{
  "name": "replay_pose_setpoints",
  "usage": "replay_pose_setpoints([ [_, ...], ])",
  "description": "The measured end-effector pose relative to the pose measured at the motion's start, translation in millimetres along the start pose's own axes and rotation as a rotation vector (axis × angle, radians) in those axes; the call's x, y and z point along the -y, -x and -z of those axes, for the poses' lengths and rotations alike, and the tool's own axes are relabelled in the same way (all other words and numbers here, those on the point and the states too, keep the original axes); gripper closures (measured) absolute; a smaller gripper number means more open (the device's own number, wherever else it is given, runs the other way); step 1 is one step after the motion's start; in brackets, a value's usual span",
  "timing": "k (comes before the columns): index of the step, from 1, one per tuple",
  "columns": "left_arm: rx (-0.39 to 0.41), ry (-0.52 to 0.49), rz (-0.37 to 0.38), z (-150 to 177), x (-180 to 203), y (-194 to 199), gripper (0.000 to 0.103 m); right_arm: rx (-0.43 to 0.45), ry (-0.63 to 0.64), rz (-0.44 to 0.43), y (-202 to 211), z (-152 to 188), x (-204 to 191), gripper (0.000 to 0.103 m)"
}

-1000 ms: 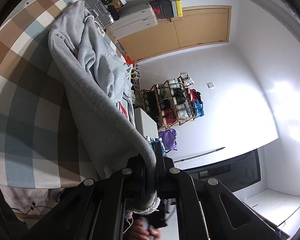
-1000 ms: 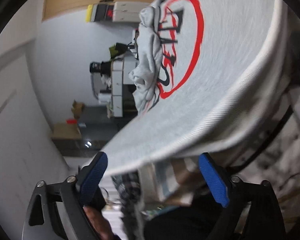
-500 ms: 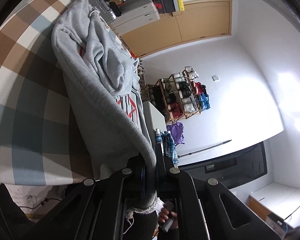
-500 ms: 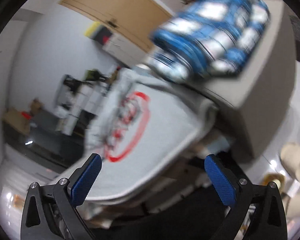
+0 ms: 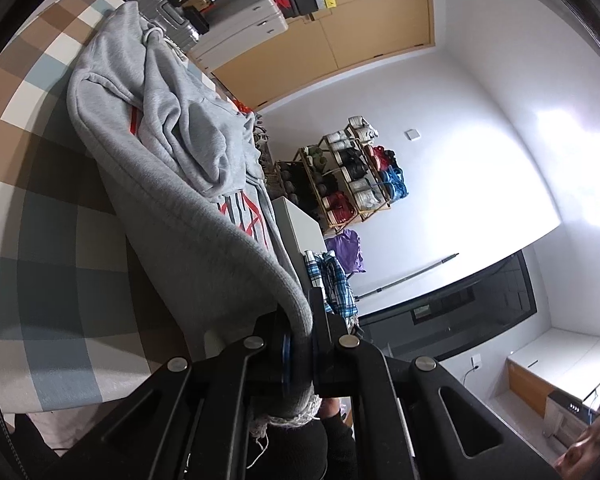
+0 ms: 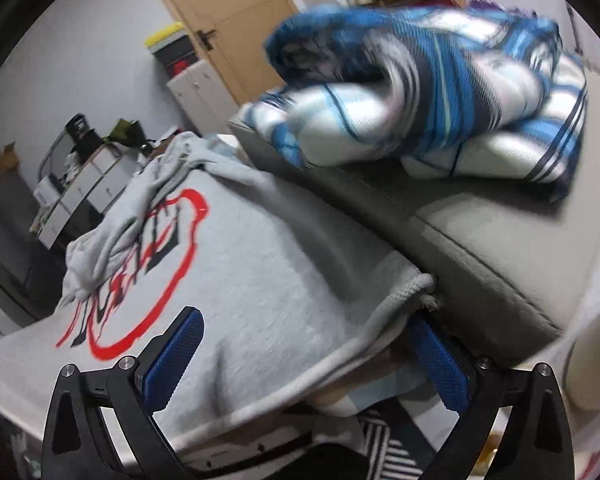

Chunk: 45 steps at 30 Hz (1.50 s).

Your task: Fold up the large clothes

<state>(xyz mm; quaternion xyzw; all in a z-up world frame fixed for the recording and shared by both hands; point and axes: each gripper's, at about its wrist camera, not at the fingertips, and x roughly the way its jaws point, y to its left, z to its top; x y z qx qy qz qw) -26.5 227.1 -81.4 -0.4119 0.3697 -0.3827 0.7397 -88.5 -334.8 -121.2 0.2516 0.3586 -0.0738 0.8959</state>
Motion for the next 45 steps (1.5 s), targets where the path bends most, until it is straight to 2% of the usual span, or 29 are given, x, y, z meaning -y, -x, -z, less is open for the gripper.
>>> replay_pose_setpoints([
  [3,-0.001,-0.005,0.006,1,-4,1,0.101,0.007,-0.019,0.062,-4,0,-2,0.0],
  [5,-0.001,0.008,0.012,1,-10,1,0.101,-0.013,-0.029,0.039,-6,1,-2,0.0],
  [7,0.002,0.007,0.011,1,-14,1,0.101,-0.053,-0.091,0.01,-13,4,4,0.0],
  [10,0.001,0.005,0.007,2,-19,0,0.101,-0.041,-0.164,-0.009,-16,8,16,0.0],
  [11,-0.002,0.003,0.009,3,-20,1,0.101,-0.026,-0.192,-0.024,-17,7,20,0.0],
  [12,-0.004,0.001,0.011,4,-23,0,0.101,0.005,-0.226,-0.086,-16,8,27,0.0],
  [13,-0.007,0.004,0.013,5,-25,0,0.101,0.033,-0.241,-0.108,-15,10,29,0.001],
  [19,-0.011,0.048,0.022,5,-37,3,0.101,0.153,-0.241,-0.063,-13,20,26,0.003],
  [21,-0.01,0.054,0.019,6,-39,5,0.101,0.177,-0.252,-0.049,-11,23,26,0.02],
  [22,-0.014,0.052,0.015,7,-39,5,0.101,0.18,-0.243,-0.066,-11,21,24,0.053],
  [25,-0.011,0.054,0.011,9,-39,8,0.101,0.203,-0.155,-0.051,-4,17,7,0.064],
  [26,-0.009,0.058,0.01,9,-40,9,0.101,0.215,-0.113,-0.048,0,16,-1,0.073],
  [27,-0.005,0.066,0.007,10,-42,10,0.101,0.23,-0.072,-0.034,4,14,-10,0.077],
  [29,-0.006,0.08,-0.009,10,-46,10,0.101,0.248,-0.006,-0.041,10,10,-21,0.096],
  [31,-0.001,0.094,-0.03,10,-50,13,0.101,0.253,0.039,-0.029,13,6,-28,0.096],
  [34,0.007,0.113,-0.088,11,-57,17,0.101,0.187,0.033,-0.007,3,-1,-25,0.093],
  [39,0.017,0.169,-0.121,12,-68,21,0.101,0.154,0.042,0.027,-4,-6,-19,0.09],
  [40,0.022,0.18,-0.132,12,-70,22,0.101,0.145,0.048,0.03,-3,-7,-16,0.088],
  [42,0.014,0.193,-0.144,12,-73,20,0.101,0.114,0.051,0.03,-8,-12,-17,0.075],
  [43,0.013,0.204,-0.161,13,-75,19,0.101,0.093,0.055,0.022,-12,-13,-19,0.061],
  [45,0.009,0.218,-0.179,14,-78,20,0.101,0.08,0.074,0.005,-16,-13,-23,0.059],
])
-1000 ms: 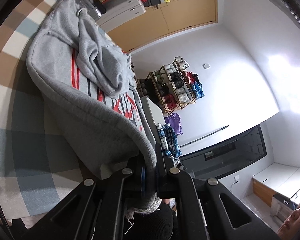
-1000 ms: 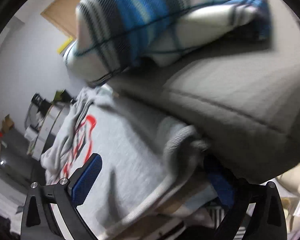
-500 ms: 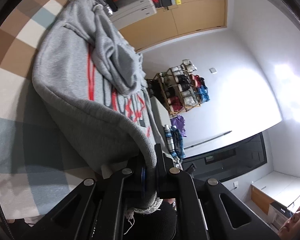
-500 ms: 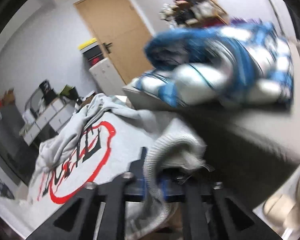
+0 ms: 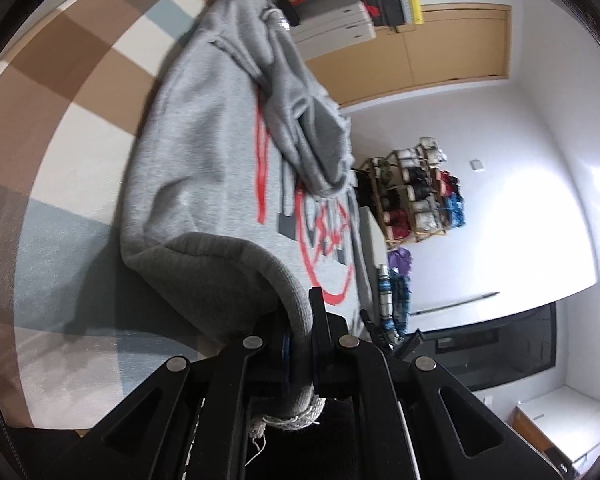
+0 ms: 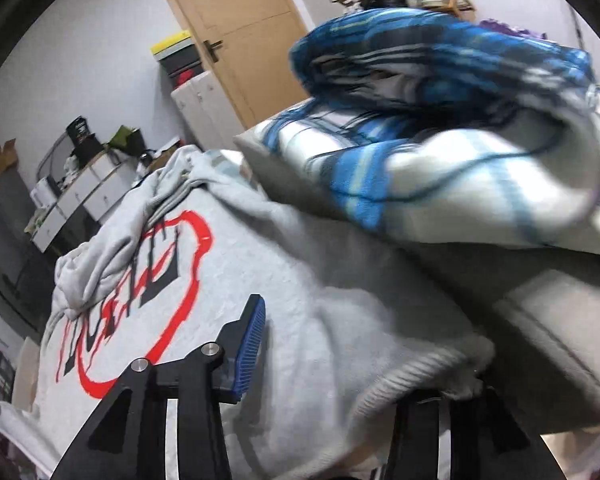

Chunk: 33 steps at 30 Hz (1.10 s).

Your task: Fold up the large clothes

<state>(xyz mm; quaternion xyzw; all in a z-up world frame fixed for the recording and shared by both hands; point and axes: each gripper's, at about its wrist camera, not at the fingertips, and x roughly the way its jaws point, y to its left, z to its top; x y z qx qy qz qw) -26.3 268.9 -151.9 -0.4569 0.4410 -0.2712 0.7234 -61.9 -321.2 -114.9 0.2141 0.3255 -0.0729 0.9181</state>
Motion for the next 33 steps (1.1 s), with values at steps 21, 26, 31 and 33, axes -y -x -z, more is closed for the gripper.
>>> replay_pose_setpoints([
  [21,-0.147,0.044,-0.19,10,-16,-26,0.036,0.174,0.207,-0.037,35,-35,-52,0.096],
  [26,-0.225,-0.031,-0.266,17,-14,-37,0.096,0.182,0.248,-0.088,34,-43,-69,0.097],
  [31,-0.205,-0.094,-0.344,26,-10,-30,0.1,0.155,0.199,-0.135,38,-59,-69,0.097],
  [33,-0.196,-0.061,-0.33,29,-15,-24,0.101,0.151,0.164,-0.144,45,-64,-62,0.098],
])
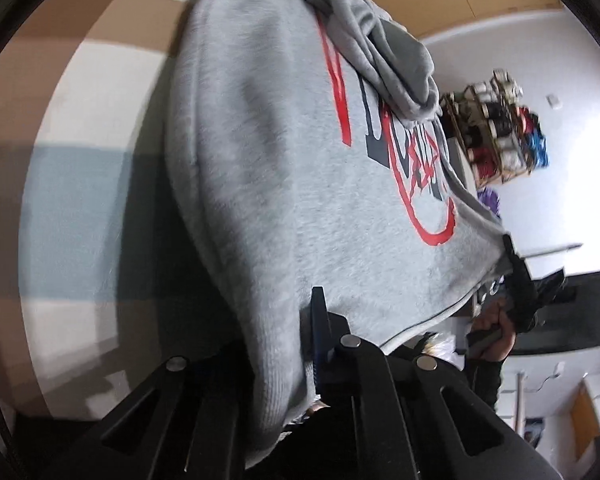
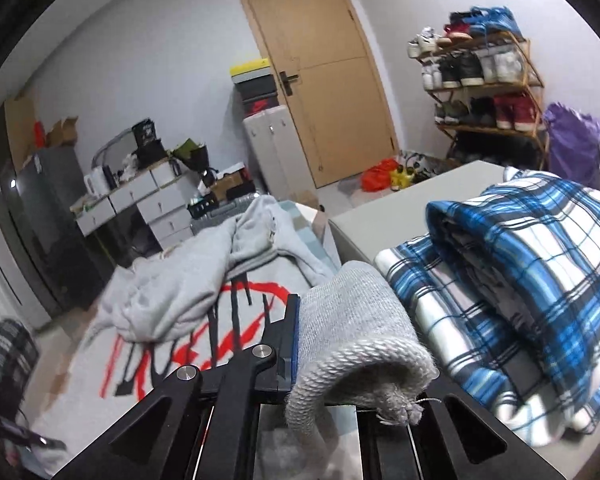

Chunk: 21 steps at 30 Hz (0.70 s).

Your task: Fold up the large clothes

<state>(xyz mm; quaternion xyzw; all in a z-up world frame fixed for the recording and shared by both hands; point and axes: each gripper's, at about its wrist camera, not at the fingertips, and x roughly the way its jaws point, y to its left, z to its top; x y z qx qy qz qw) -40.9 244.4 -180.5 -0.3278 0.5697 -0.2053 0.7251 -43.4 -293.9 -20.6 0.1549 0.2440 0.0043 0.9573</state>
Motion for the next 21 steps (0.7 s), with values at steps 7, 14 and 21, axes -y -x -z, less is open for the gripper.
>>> replay_pose_setpoints([
  [7,0.008,0.0,0.004,25,9,3,0.103,0.028,-0.028,0.045,35,14,23,0.099],
  [14,0.04,-0.014,0.05,43,18,15,0.103,0.023,0.018,0.035,60,29,15,0.099],
  [21,0.082,0.079,0.028,25,12,4,0.103,-0.023,-0.004,0.033,46,26,18,0.099],
])
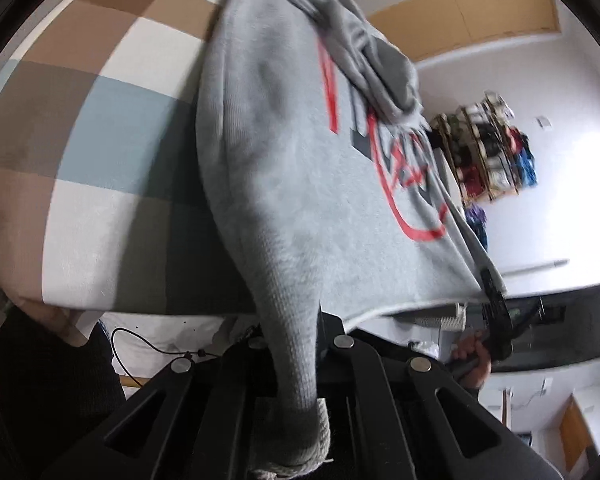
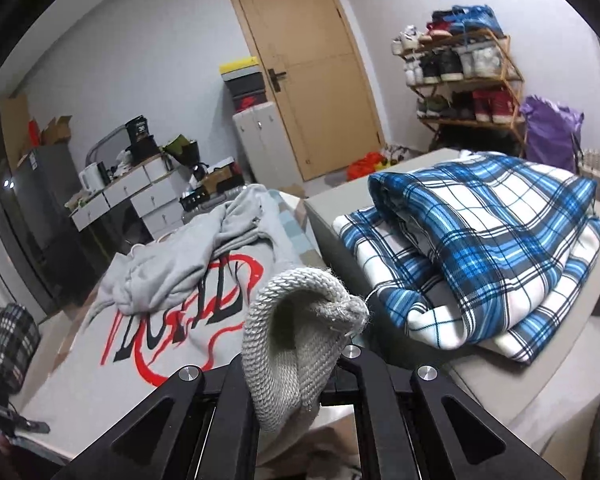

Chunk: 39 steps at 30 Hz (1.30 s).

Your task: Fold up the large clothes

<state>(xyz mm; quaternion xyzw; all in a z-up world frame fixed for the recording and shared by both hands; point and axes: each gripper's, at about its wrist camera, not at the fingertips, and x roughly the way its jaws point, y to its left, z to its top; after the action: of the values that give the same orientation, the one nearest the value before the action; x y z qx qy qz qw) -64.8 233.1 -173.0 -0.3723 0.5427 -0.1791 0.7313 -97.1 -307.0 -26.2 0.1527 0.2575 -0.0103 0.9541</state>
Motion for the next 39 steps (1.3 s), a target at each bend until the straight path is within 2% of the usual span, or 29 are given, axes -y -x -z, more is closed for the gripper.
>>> replay_pose_setpoints([
  [2,-0.035,0.058,0.024,-4,-9,-9,0.1,0.003,0.002,-0.003,1,-4,-1,0.099],
  [3,-0.052,0.087,0.037,-8,-13,-14,0.087,0.004,0.012,-0.005,2,-6,-3,0.099],
  [4,-0.059,0.112,0.051,-8,-18,-14,0.082,0.004,0.023,-0.005,2,-6,-5,0.099],
  [6,-0.052,0.146,0.142,-8,-23,-13,0.057,0.001,0.049,-0.003,0,-7,-10,0.099],
  [8,-0.039,0.141,0.155,-11,-20,-13,0.055,-0.003,0.061,-0.004,-1,-5,-14,0.099],
  [10,-0.032,0.043,0.094,-11,-6,-16,0.06,-0.006,0.063,-0.008,-4,-5,-16,0.099],
  [11,-0.032,0.001,0.051,-8,1,-17,0.092,-0.009,0.063,-0.012,-6,-5,-17,0.099],
  [12,-0.043,-0.028,0.014,-8,4,-20,0.103,-0.01,0.063,-0.017,-7,-5,-17,0.099],
  [16,-0.079,-0.039,0.002,-2,5,-26,0.103,-0.004,0.05,-0.01,-6,-4,-14,0.099],
  [18,-0.039,-0.051,0.006,0,9,-19,0.103,0.012,0.039,0.017,-1,-4,-8,0.099],
  [21,-0.03,-0.042,0.013,3,6,-11,0.103,0.018,0.056,0.088,1,0,-1,0.1],
  [26,-0.02,-0.062,0.031,11,8,-5,0.103,-0.015,0.052,0.088,4,13,7,0.1],
  [31,-0.032,-0.084,0.033,17,12,-3,0.103,0.008,0.067,0.094,20,17,9,0.1],
  [35,-0.062,-0.08,0.072,24,10,-3,0.103,0.024,0.096,0.121,28,18,17,0.1],
  [39,-0.053,-0.099,0.109,37,9,13,0.103,0.017,0.086,0.109,47,22,27,0.1],
])
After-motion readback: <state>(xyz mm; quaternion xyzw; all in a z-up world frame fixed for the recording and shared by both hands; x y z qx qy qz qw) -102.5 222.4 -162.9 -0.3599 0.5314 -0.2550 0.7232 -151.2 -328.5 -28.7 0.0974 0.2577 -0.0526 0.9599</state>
